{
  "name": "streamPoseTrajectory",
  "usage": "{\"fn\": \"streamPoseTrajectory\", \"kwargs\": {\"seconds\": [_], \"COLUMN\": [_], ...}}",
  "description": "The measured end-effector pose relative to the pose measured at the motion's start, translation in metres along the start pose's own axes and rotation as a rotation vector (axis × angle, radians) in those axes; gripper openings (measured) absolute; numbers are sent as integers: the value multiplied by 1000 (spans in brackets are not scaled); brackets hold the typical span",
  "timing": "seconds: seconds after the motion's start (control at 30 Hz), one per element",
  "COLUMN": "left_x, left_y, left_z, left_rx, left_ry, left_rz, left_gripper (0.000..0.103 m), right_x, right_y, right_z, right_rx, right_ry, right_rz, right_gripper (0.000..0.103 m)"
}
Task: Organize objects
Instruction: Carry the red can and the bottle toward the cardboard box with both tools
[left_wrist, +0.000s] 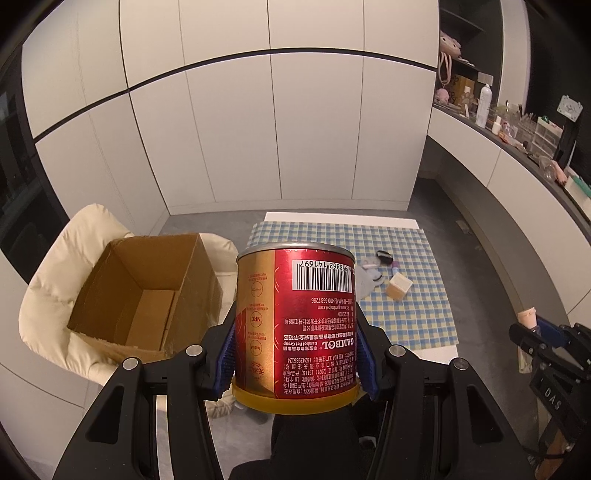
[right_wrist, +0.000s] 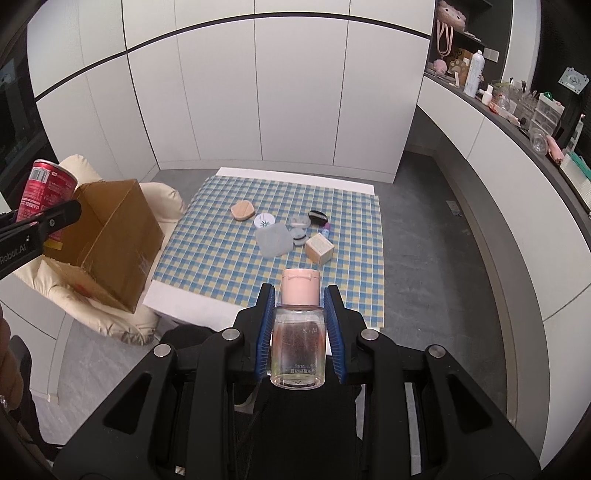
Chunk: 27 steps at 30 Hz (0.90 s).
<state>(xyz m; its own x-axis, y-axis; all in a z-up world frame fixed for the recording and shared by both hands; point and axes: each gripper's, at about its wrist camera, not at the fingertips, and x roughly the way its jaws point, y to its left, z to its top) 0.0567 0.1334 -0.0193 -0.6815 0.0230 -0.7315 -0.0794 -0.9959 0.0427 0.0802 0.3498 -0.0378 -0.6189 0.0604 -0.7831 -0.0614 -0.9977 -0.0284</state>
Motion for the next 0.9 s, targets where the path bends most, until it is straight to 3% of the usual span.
{"fn": "streamPoseTrajectory", "kwargs": {"seconds": [0.3, 0.6, 0.9], "left_x": [8, 8, 13], "left_y": [1, 14, 15], "left_z": [-33, -69, -81], "left_rx": [-16, -43, -6], "left_ry": [72, 69, 85], "left_rz": [-37, -38, -17], "left_gripper": [54, 53, 53], "right_x": [4, -1, 7], "right_y": [-10, -25, -40], "right_z": [-29, -59, -85], "right_rx": [8, 31, 72], "right_ry": [37, 78, 144], "right_rz": [11, -5, -42], "right_gripper": [28, 28, 28]}}
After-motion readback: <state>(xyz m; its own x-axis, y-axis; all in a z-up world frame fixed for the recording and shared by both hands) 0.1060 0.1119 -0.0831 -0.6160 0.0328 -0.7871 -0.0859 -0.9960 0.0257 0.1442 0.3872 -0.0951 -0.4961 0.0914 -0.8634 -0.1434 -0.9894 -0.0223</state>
